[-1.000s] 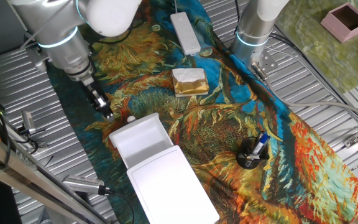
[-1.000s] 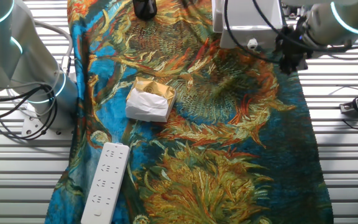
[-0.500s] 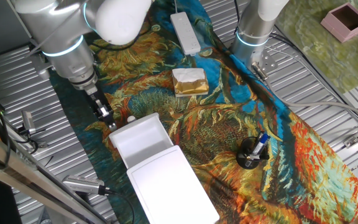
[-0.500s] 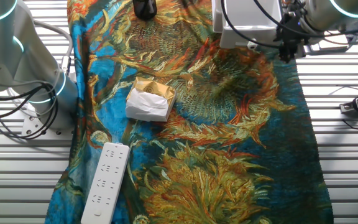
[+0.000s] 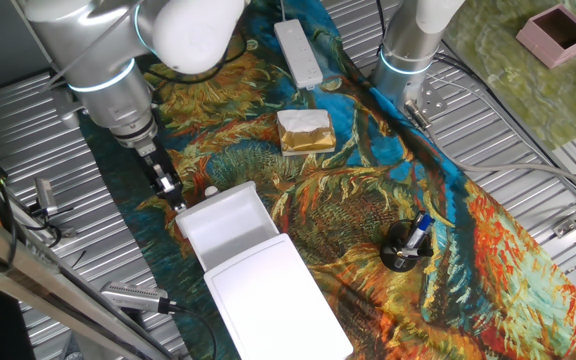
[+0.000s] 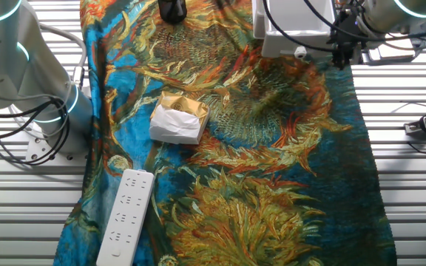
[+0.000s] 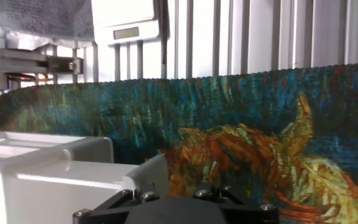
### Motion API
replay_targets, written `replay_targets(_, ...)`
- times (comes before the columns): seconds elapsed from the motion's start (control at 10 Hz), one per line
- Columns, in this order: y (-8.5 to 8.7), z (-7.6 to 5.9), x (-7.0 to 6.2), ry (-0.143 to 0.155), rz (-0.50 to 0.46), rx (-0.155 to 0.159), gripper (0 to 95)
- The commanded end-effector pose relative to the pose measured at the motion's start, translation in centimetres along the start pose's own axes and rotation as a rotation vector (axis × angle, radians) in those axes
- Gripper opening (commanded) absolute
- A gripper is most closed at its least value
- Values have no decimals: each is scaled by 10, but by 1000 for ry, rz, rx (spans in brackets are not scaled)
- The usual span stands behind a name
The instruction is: Use the gripper to push and close the drawer
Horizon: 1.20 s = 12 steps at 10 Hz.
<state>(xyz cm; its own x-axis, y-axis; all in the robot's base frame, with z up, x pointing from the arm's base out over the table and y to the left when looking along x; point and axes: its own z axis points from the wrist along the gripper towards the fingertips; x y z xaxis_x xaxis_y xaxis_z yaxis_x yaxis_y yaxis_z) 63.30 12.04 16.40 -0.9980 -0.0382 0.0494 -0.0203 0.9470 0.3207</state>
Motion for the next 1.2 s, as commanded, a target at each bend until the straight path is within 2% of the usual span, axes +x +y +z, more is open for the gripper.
replay_targets(0.1,5,1,0,-5,13,-3,380)
replay_targets(0.7,18,8,4,-27,43,-3,380)
replay_targets(1.2,19,8,3,-20,44,4,380)
